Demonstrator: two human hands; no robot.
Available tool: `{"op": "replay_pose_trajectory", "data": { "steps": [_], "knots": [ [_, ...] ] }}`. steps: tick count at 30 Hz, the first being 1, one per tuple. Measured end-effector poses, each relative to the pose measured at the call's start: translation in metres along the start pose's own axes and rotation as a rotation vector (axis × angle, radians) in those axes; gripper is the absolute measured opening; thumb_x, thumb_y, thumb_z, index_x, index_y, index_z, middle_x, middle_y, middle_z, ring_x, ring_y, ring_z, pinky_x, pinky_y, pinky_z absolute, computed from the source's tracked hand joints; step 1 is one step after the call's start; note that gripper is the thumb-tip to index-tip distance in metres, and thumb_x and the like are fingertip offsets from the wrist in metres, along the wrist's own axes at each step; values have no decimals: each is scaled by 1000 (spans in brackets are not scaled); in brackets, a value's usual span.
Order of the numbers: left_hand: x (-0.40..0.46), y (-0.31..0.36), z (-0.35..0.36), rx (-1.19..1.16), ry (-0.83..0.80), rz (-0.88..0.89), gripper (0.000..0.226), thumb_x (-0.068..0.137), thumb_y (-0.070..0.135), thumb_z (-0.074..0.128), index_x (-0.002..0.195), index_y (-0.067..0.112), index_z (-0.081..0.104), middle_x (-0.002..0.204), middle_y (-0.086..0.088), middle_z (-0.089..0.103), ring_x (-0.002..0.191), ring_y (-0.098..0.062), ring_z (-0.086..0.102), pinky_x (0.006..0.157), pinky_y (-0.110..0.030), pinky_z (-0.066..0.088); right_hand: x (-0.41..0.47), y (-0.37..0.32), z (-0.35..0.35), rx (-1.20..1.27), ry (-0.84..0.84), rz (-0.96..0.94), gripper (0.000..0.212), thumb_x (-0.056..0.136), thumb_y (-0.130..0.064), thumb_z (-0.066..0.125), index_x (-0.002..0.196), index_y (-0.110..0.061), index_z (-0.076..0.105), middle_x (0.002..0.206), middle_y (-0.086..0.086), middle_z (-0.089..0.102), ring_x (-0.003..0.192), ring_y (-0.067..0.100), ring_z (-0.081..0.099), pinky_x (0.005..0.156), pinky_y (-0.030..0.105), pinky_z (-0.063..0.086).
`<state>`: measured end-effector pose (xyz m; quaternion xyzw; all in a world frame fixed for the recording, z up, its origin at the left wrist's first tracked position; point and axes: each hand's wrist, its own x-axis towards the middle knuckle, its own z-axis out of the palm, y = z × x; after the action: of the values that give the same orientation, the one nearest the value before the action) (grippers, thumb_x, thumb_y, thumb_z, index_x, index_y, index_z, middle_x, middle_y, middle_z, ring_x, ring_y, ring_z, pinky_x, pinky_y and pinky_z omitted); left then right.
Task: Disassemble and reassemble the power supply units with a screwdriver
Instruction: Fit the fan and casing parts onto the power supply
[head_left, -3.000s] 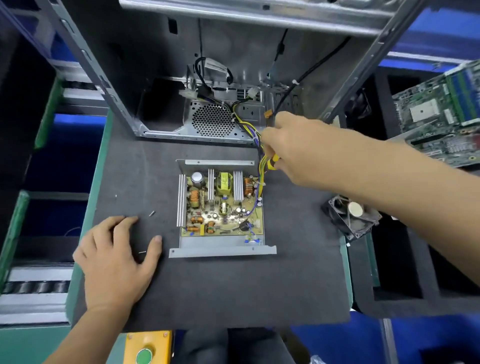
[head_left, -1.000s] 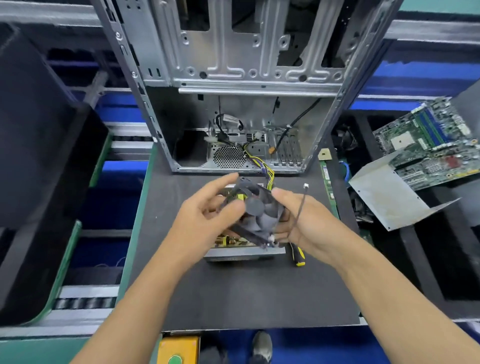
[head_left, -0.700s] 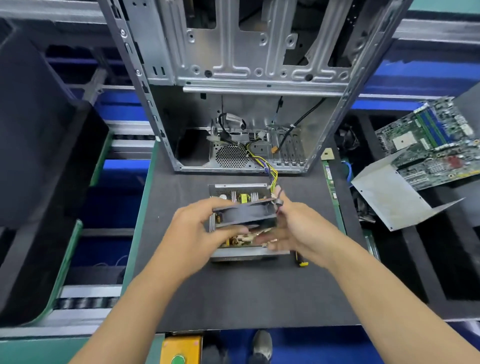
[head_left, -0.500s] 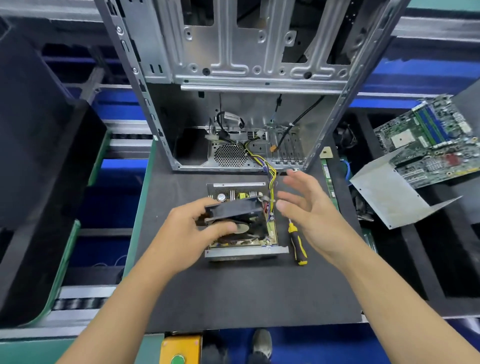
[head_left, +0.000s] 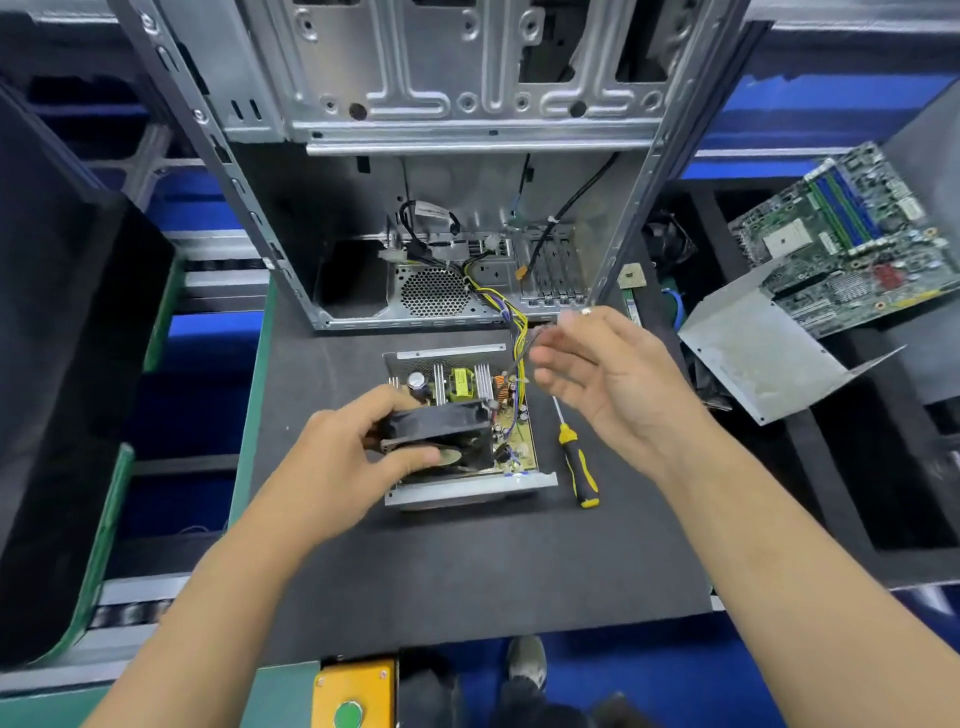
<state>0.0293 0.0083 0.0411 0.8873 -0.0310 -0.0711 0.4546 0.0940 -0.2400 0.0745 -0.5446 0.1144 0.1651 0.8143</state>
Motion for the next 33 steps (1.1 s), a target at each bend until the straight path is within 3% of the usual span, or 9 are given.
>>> {"op": "replay_pose_trajectory", "data": {
  "steps": [5, 9, 12, 16, 20, 24, 26, 29, 33],
  "knots": [
    [-5, -10, 10, 203, -94, 70, 31, 76, 36, 85, 88, 32, 57, 79, 19, 65, 77, -13, 62, 72, -41, 55, 0, 17, -14, -126, 34, 133, 32, 92, -36, 65, 65, -19, 66, 85, 14, 73, 71, 21, 69, 59, 27, 54],
    [-6, -17, 8, 239, -160, 88, 34, 75, 63, 70, 97, 40, 59, 82, 22, 66, 78, -8, 63, 71, -36, 54, 4, 28, -26, -387, 126, 120, 30, 96, -32, 61, 72, -14, 64, 78, 5, 72, 64, 14, 65, 55, 24, 47],
    [-7, -18, 12, 344, -139, 64, 51, 75, 80, 46, 100, 40, 65, 84, 17, 64, 86, -17, 55, 83, -34, 42, 7, 34, -32, -580, 169, 117, 38, 96, -38, 60, 67, -14, 66, 70, 0, 69, 59, 10, 62, 56, 27, 46],
    [-5, -13, 19, 425, -41, 153, 56, 87, 66, 36, 99, 27, 74, 92, 20, 63, 96, -15, 41, 77, -31, 18, 10, 40, -41, -723, 215, 147, 44, 95, -43, 59, 61, -17, 67, 65, -2, 69, 57, 9, 61, 57, 27, 45],
    [0, -1, 21, 504, -126, 241, 50, 95, 52, 32, 105, 22, 71, 91, 7, 65, 89, -23, 59, 75, -39, 33, 12, 45, -49, -844, 221, 200, 48, 94, -49, 56, 59, -18, 68, 69, 1, 73, 61, 9, 64, 65, 33, 49],
    [5, 9, 30, 595, -294, 230, 56, 95, 61, 34, 120, 20, 62, 118, 7, 63, 102, -20, 59, 89, -36, 36, 15, 45, -50, -822, 234, 185, 47, 95, -48, 56, 61, -17, 67, 66, 0, 71, 59, 8, 63, 63, 30, 48],
    [7, 6, 32, 537, -280, 183, 43, 97, 53, 40, 118, 21, 60, 103, 9, 67, 94, -25, 57, 86, -33, 33, 17, 45, -50, -811, 228, 186, 47, 95, -49, 56, 61, -18, 66, 69, 3, 72, 62, 11, 63, 63, 30, 48],
    [9, 2, 30, 423, -256, 67, 31, 100, 47, 42, 116, 27, 59, 75, 15, 51, 81, -22, 43, 87, -35, 30, 19, 45, -51, -827, 212, 182, 48, 93, -52, 56, 61, -19, 66, 72, 4, 73, 65, 12, 64, 67, 32, 50],
    [8, -3, 35, 620, -376, 38, 43, 101, 51, 17, 113, 30, 53, 92, 12, 51, 100, -9, 38, 90, -35, 20, 20, 49, -53, -903, 168, 181, 49, 91, -56, 56, 61, -20, 69, 68, -1, 72, 65, 10, 65, 68, 34, 51]
  ]
}}
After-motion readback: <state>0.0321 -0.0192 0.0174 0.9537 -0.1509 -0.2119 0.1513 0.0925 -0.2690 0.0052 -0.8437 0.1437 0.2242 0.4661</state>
